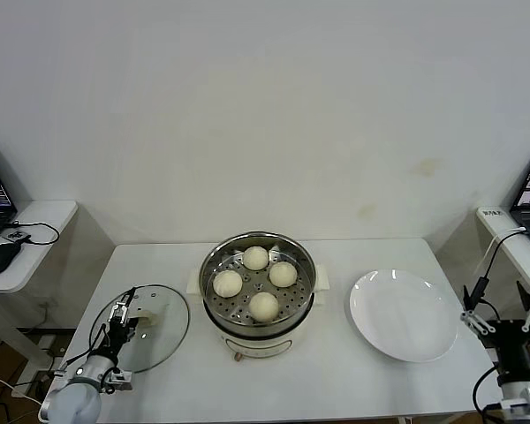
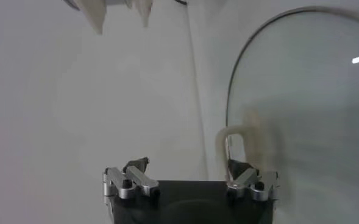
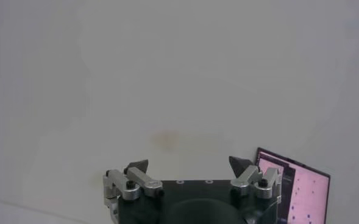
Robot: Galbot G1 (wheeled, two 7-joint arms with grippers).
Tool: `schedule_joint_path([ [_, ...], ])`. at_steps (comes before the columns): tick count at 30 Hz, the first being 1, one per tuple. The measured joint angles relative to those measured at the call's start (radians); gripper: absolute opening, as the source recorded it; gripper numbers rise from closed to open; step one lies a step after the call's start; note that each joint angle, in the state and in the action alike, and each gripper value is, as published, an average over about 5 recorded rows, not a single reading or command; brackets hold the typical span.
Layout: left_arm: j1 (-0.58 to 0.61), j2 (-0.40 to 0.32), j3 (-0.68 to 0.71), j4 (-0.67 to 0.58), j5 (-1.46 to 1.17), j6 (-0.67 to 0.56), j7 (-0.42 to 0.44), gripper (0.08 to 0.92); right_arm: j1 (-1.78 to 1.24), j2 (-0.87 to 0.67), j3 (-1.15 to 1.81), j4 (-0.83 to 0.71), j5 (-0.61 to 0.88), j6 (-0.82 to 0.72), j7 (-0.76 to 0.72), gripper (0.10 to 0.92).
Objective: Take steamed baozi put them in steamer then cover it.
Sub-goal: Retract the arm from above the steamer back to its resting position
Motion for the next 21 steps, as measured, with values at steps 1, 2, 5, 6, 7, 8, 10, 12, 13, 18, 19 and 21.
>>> schedule_joint_path([
  [1, -0.005, -0.001, 0.001, 0.005, -0.004, 0.000, 0.000, 0.809, 0.000, 0.001, -0.003, -0.001, -0.002, 0.001, -0.001, 0.823],
  [2, -0.009, -0.003, 0.002, 0.010, -0.008, 0.000, 0.000, 0.797, 0.000, 0.001, -0.005, -0.003, -0.003, 0.001, -0.001, 0.823],
  [5, -0.018, -0.006, 0.004, 0.021, -0.019, 0.001, 0.003, 0.723, 0.000, 0.001, -0.012, -0.007, -0.008, 0.001, -0.004, 0.823],
  [6, -0.020, -0.007, 0.005, 0.023, -0.023, 0.002, 0.005, 0.697, 0.001, 0.000, -0.015, -0.008, -0.009, 0.001, -0.004, 0.823],
  [7, -0.022, -0.007, 0.005, 0.025, -0.027, 0.003, 0.007, 0.663, 0.002, 0.000, -0.017, -0.009, -0.010, 0.001, -0.004, 0.823],
  [8, -0.023, -0.007, 0.006, 0.028, -0.030, 0.004, 0.009, 0.637, 0.003, 0.000, -0.019, -0.011, -0.011, 0.001, -0.005, 0.823],
  [10, -0.027, -0.007, 0.007, 0.034, -0.037, 0.007, 0.012, 0.576, 0.005, 0.000, -0.025, -0.013, -0.012, 0.001, -0.005, 0.823],
  [12, -0.031, -0.007, 0.008, 0.043, -0.044, 0.011, 0.014, 0.524, 0.007, 0.000, -0.032, -0.015, -0.014, 0.001, -0.005, 0.823],
  [13, -0.033, -0.007, 0.009, 0.047, -0.047, 0.013, 0.015, 0.489, 0.008, 0.000, -0.035, -0.016, -0.015, 0.001, -0.005, 0.823],
  [18, -0.040, -0.012, 0.008, 0.063, -0.061, 0.014, 0.007, 0.351, 0.012, 0.000, -0.051, -0.019, -0.021, 0.002, -0.005, 0.823],
  [19, -0.040, -0.013, 0.006, 0.064, -0.064, 0.013, 0.004, 0.316, 0.012, 0.001, -0.053, -0.020, -0.022, 0.002, -0.006, 0.823],
  [21, -0.038, -0.013, 0.003, 0.064, -0.071, 0.011, -0.004, 0.264, 0.011, 0.001, -0.056, -0.021, -0.024, 0.004, -0.006, 0.823],
])
